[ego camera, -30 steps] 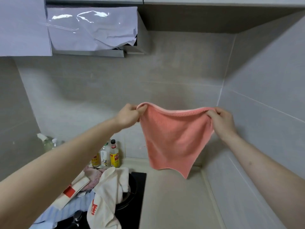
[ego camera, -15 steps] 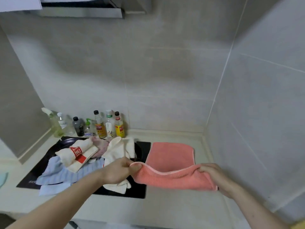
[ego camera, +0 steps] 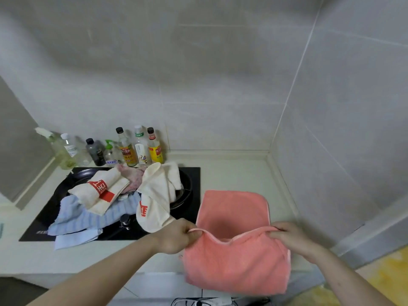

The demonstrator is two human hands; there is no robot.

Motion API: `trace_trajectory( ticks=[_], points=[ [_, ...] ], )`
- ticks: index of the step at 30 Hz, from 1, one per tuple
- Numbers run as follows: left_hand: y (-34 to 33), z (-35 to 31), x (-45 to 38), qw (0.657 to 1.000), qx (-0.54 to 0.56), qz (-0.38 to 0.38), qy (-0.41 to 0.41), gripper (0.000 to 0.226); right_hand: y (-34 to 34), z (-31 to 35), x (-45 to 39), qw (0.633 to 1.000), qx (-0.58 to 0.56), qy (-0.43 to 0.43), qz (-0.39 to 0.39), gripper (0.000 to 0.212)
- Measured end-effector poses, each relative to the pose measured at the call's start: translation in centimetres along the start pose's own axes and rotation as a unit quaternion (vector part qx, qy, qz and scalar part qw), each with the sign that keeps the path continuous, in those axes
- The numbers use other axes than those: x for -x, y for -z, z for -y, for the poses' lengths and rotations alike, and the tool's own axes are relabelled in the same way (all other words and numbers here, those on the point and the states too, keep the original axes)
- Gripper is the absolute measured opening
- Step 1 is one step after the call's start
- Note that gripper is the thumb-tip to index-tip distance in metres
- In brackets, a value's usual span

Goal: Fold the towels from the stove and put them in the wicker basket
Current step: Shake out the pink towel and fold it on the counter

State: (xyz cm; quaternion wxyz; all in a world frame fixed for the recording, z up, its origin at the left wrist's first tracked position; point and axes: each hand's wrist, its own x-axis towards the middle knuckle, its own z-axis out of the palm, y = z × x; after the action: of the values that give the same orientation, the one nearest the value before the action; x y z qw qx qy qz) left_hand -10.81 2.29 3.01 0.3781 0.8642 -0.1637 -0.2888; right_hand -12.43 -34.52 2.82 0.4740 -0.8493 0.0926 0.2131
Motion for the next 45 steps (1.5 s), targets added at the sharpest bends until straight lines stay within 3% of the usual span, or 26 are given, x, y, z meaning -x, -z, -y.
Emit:
trace_trajectory(
  ticks=[7, 9, 12, 14, 21, 26, 30, 36, 41, 45],
  points=[
    [0.4, 1.0, -5.8, 0.99, 0.0, -0.127, 0.062, 0.037, 2.4, -1.2, -5.0, 0.996, 0.0, 0.024, -0.083, 0.051],
    [0.7, 0.8, -7.9, 0.985, -0.016, -0.154, 0.076, 0.036, 3.0, -1.4, -6.8, 0.995, 0.01, 0.022, -0.096, 0.047],
    [1.3, 0.6, -11.4, 0.977, -0.045, -0.176, 0.109, 0.031, 4.0, -2.0, -10.5, 0.994, 0.039, -0.004, -0.107, 0.022],
    [1.8, 0.6, -13.6, 0.974, -0.068, -0.182, 0.12, 0.027, 4.4, -2.6, -13.3, 0.991, 0.062, -0.006, -0.116, 0.012],
    [3.0, 1.3, -20.3, 0.958, -0.127, -0.196, 0.165, 0.02, 5.8, -3.5, -19.9, 0.987, 0.122, -0.008, -0.109, 0.024],
    [3.6, 2.7, -24.1, 0.946, -0.181, -0.215, 0.163, 0.015, 5.9, -3.9, -22.5, 0.976, 0.161, 0.006, -0.149, 0.006],
    [3.6, 4.2, -26.9, 0.939, -0.214, -0.215, 0.163, 0.017, 5.2, -4.4, -24.6, 0.959, 0.215, 0.004, -0.186, 0.005],
    [3.2, 6.1, -30.6, 0.932, -0.246, -0.199, 0.178, 0.017, 3.6, -6.2, -27.9, 0.953, 0.231, -0.005, -0.198, 0.004],
    [2.7, 7.2, -32.7, 0.927, -0.256, -0.187, 0.199, 0.015, 2.4, -7.7, -30.1, 0.962, 0.176, -0.019, -0.207, 0.018],
    [2.3, 7.7, -33.6, 0.927, -0.24, -0.191, 0.217, 0.013, 2.0, -8.8, -31.1, 0.967, 0.143, -0.03, -0.209, 0.018]
  ],
)
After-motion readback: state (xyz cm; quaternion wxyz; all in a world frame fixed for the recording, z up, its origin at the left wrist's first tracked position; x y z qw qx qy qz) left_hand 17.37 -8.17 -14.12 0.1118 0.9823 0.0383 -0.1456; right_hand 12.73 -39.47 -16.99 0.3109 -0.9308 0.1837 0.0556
